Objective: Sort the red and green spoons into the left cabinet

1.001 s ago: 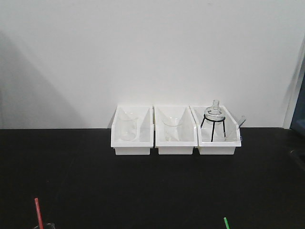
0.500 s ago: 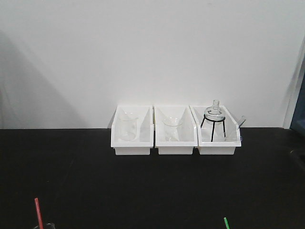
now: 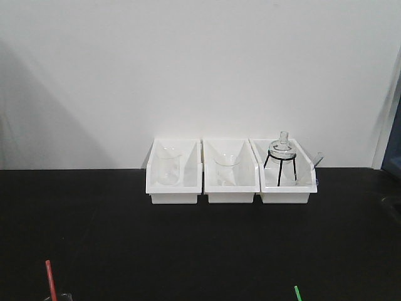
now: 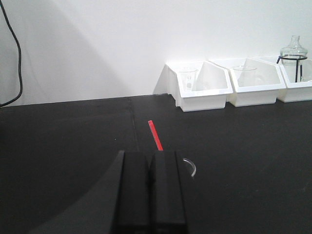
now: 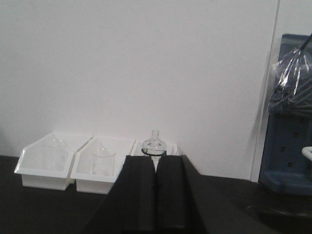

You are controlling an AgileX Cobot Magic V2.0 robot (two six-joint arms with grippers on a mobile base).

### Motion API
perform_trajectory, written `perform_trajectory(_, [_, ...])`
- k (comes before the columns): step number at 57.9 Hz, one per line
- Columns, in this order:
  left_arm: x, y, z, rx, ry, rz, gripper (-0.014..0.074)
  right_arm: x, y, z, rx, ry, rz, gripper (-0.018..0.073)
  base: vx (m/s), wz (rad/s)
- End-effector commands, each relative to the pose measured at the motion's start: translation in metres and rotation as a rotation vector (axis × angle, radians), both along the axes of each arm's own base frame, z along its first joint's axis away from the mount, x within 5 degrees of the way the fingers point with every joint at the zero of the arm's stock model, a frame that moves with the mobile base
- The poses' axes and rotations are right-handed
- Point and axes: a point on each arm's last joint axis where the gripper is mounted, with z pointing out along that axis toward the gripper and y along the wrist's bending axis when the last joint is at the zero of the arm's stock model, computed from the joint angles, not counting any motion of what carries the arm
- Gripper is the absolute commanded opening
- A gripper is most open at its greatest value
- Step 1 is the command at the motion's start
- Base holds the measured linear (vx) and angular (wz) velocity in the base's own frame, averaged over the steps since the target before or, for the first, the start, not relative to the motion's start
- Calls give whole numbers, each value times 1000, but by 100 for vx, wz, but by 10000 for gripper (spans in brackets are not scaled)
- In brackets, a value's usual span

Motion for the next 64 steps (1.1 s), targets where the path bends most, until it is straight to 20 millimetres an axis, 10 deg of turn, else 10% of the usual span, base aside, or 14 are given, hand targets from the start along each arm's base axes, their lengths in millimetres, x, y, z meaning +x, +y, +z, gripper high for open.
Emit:
perform_trajectory(1, [-1,1,3,-19,-80,7,-1,28,2,31,-1,-22,-1,-3,0,0])
perform_trajectory(17, [-1,1,3,-16,-80,7,-1,80,6,28,13,109,1,-3,0,0])
perform_trajectory(43, [-1,1,5,-20,-110,9,-1,94,7,15,14,186,0,-3,0,0])
perform_trajectory(64, [-16,2,73,-110,-286,-6,-1,94,7,15,32,191,1,-3,0,0])
